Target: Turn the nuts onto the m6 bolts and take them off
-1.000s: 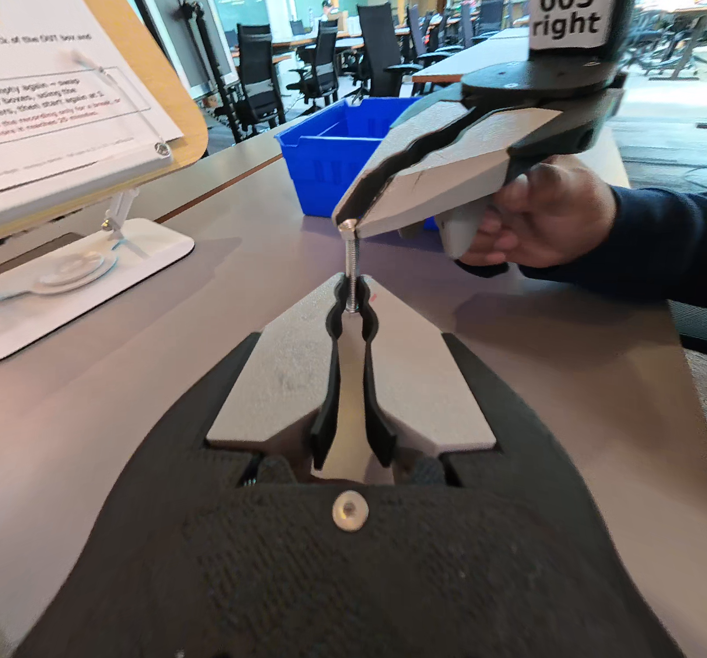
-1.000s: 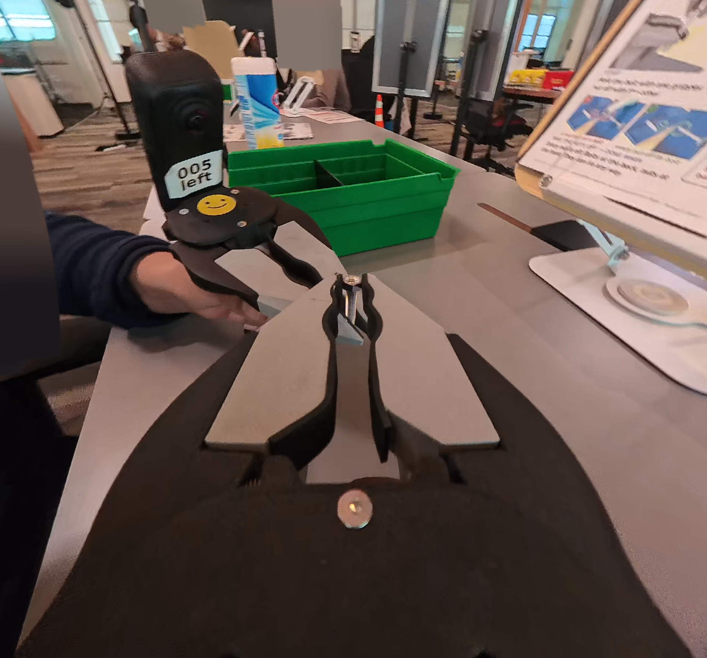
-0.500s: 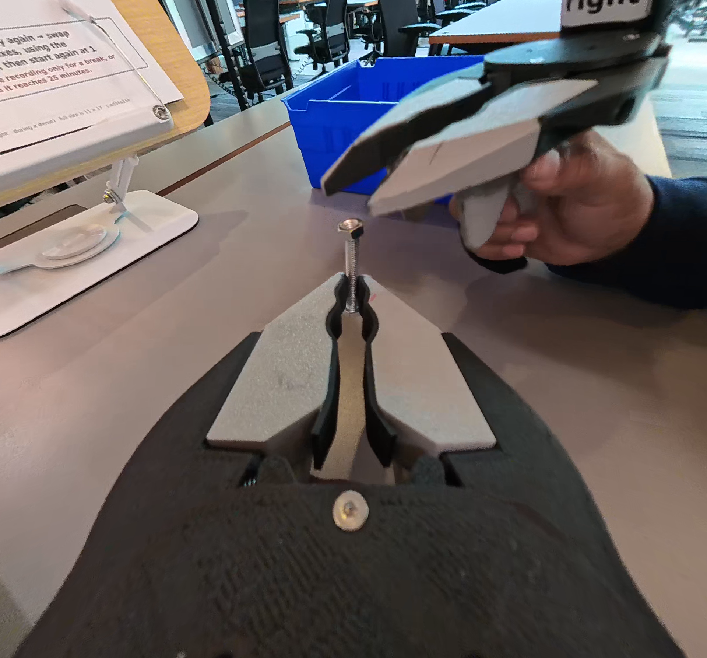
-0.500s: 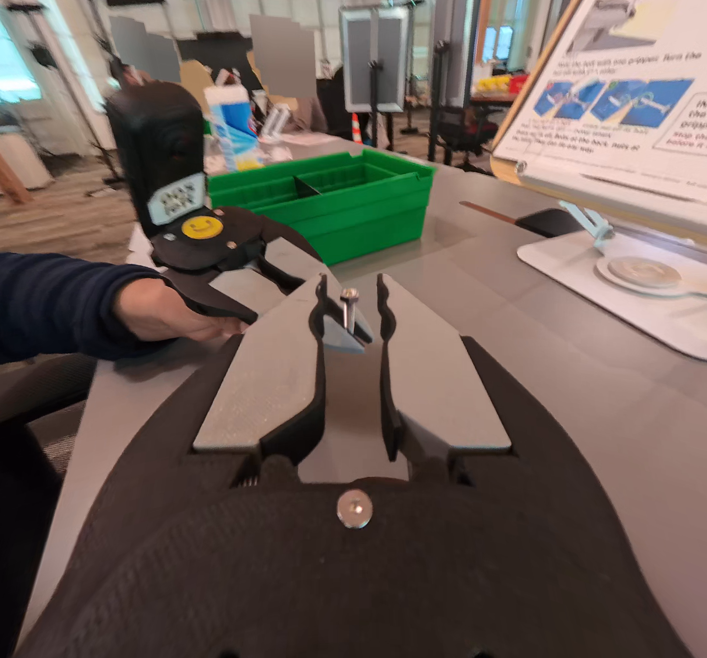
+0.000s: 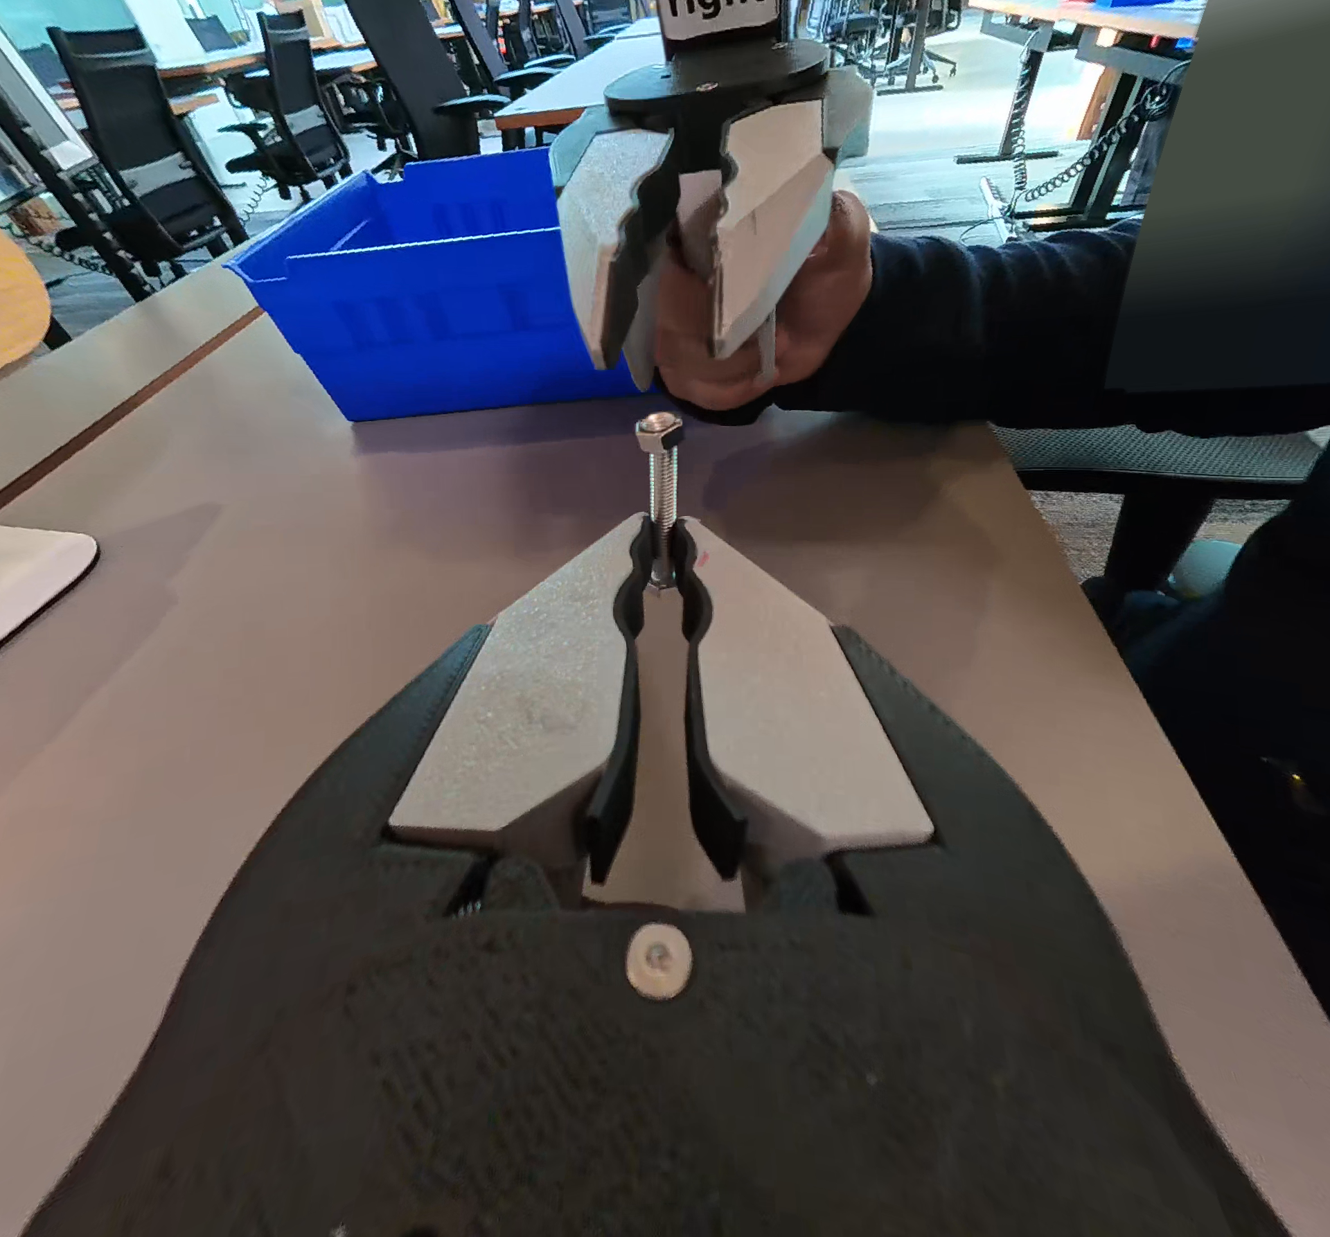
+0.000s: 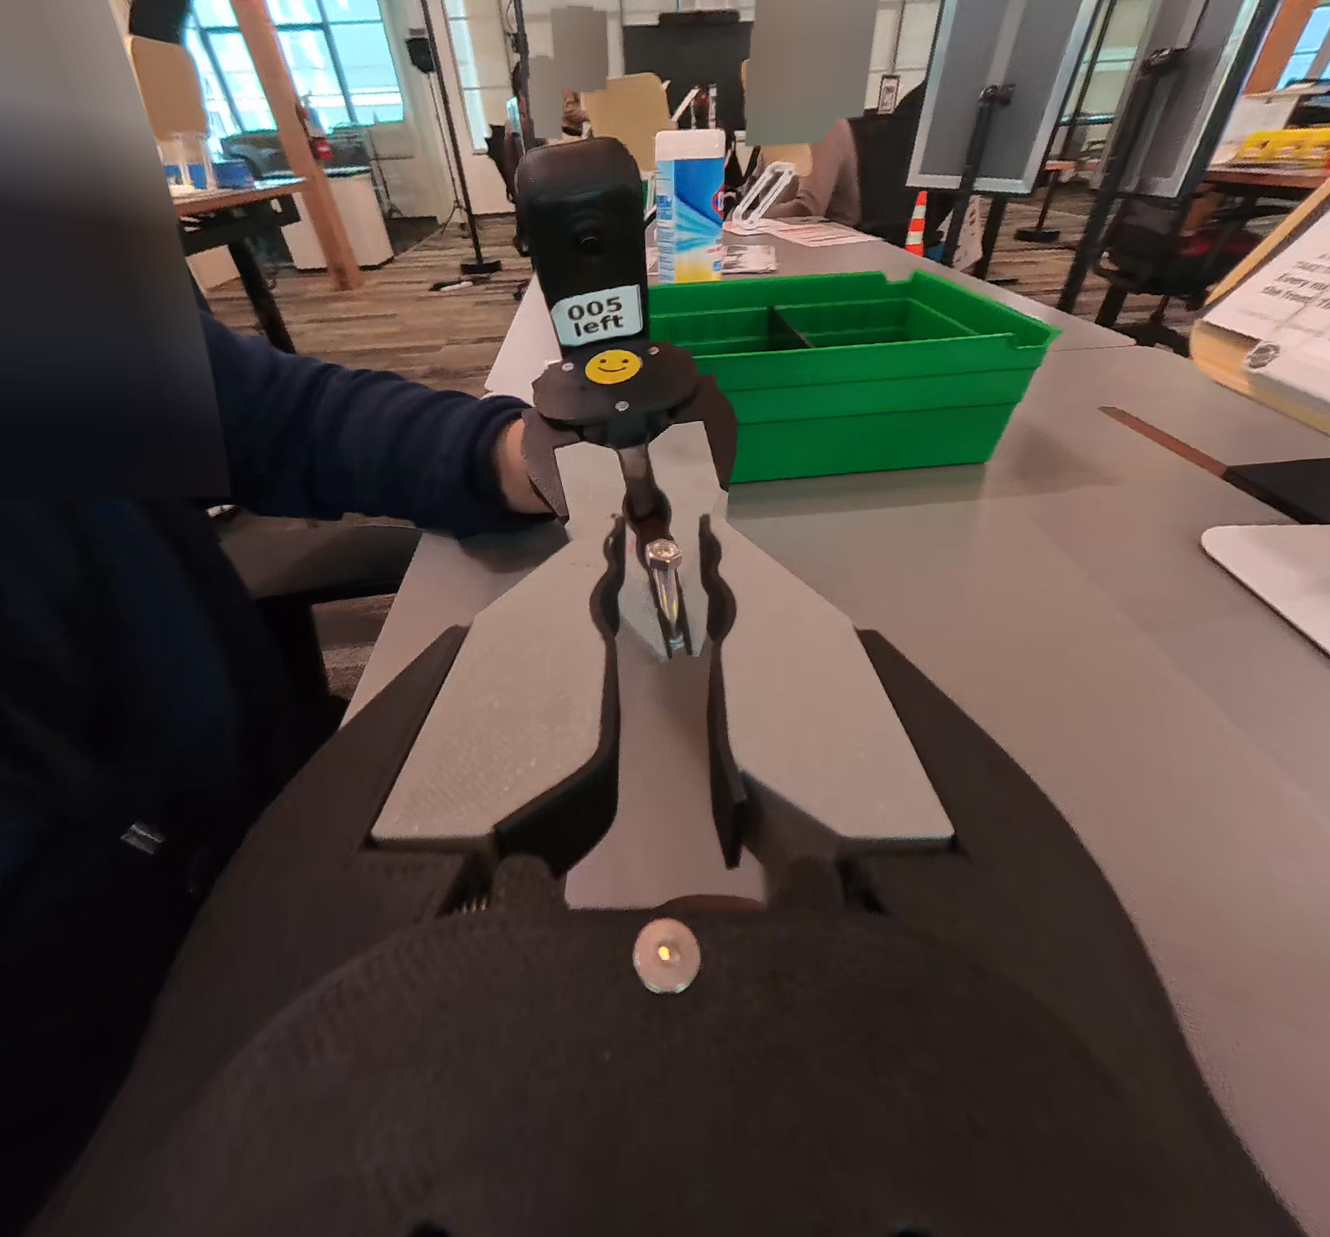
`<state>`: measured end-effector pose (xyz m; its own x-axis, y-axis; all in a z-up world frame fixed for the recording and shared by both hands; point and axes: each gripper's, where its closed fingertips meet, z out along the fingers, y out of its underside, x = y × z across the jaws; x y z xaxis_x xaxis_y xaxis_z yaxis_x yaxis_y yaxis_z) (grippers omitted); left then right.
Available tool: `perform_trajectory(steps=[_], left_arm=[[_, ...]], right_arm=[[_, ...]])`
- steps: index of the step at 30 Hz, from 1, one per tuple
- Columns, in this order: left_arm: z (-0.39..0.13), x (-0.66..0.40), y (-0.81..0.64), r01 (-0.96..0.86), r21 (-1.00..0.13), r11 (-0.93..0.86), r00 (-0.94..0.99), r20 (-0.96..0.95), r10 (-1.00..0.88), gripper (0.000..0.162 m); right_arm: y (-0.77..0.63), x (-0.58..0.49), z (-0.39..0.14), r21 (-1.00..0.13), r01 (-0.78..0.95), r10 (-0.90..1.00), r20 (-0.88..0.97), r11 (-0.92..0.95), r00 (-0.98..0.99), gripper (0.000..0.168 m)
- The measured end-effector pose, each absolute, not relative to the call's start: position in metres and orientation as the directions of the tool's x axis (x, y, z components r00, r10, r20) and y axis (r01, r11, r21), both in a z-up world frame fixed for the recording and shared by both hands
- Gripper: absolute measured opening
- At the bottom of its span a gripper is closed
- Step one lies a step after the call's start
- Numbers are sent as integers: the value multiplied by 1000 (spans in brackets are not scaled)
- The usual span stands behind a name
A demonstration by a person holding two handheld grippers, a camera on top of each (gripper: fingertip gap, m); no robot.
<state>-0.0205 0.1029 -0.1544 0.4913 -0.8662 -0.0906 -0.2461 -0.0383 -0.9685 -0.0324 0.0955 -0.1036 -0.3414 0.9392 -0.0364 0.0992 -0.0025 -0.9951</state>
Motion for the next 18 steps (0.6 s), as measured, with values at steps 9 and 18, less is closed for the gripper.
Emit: perform_trajectory(steps=[9,18], left_arm=[[-153,-18,100,-241,-970,-32,482,-91,-871,3],[-150,-17,99,-239,-971,-26,482,-95,-871,3]], right_arm=[[92,-33,-110,-991,130,937,-25,22,-348,15],[88,-35,-114,-989,143,935,-6,48,-355,8]])
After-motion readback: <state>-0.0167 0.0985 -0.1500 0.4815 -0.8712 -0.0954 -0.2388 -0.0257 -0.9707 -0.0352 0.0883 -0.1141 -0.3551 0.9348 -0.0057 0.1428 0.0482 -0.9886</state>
